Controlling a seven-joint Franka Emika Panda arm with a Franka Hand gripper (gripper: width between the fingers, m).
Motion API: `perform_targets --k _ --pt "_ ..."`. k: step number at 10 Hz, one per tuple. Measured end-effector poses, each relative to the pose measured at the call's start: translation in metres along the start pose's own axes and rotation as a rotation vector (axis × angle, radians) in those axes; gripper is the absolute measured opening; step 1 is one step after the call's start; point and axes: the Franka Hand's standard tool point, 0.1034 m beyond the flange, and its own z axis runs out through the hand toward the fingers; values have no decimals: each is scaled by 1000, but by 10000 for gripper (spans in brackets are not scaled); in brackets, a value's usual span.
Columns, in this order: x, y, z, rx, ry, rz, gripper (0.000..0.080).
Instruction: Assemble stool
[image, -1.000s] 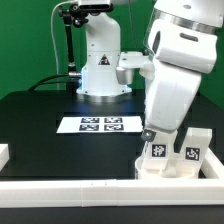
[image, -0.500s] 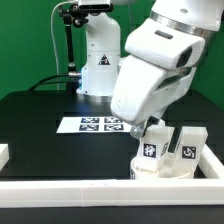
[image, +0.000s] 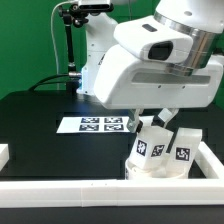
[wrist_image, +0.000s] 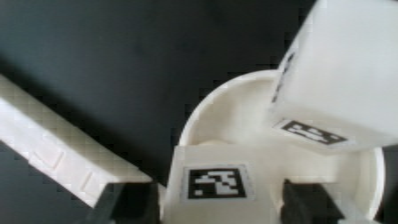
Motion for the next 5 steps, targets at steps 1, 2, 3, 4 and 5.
perform_targets --k 1,2,3,4,5 --pt "0 0 0 1 -2 74 334" --pt "-2 -1 0 21 -7 155 334" --pt "-5 2 2 65 -6 243 334" --pt "-6 3 2 105 -1 330 334" --pt "-5 4 2 142 7 418 334"
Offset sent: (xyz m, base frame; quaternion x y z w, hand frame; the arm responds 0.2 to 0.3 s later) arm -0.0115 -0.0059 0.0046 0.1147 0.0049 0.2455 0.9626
